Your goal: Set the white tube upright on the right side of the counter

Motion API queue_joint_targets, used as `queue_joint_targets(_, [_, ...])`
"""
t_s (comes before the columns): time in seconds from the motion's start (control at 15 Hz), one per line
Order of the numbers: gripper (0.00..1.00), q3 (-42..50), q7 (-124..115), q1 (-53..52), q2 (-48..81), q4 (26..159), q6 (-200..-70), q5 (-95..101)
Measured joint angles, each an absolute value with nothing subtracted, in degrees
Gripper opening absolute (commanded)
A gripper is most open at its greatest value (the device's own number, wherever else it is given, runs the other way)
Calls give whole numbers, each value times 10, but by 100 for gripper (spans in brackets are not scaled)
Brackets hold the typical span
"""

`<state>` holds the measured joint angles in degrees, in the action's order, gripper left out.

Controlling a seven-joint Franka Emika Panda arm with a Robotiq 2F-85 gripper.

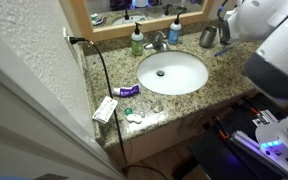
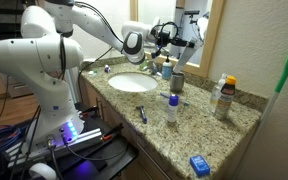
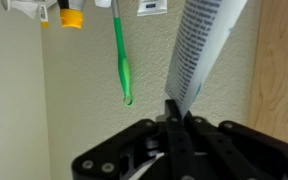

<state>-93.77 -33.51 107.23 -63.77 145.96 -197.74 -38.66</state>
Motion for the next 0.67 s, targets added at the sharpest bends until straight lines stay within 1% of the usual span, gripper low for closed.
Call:
queue_joint_targets(0.2, [1,-969,-376,1123,-693,1442,-1977,-447])
queue_joint_targets(0.27, [4,-975,-382,1145,-710,1438,-1977,-460])
queue_joint_targets(0.47, [4,-980,-391,1202,-747,1431,-1978,-471])
queue_joint_targets(0.53, [1,-981,-393,1209,-752,1428,-1978,-471])
queue_joint_targets(0.67, [1,-982,-393,1209,-753,1426,-1977,-471])
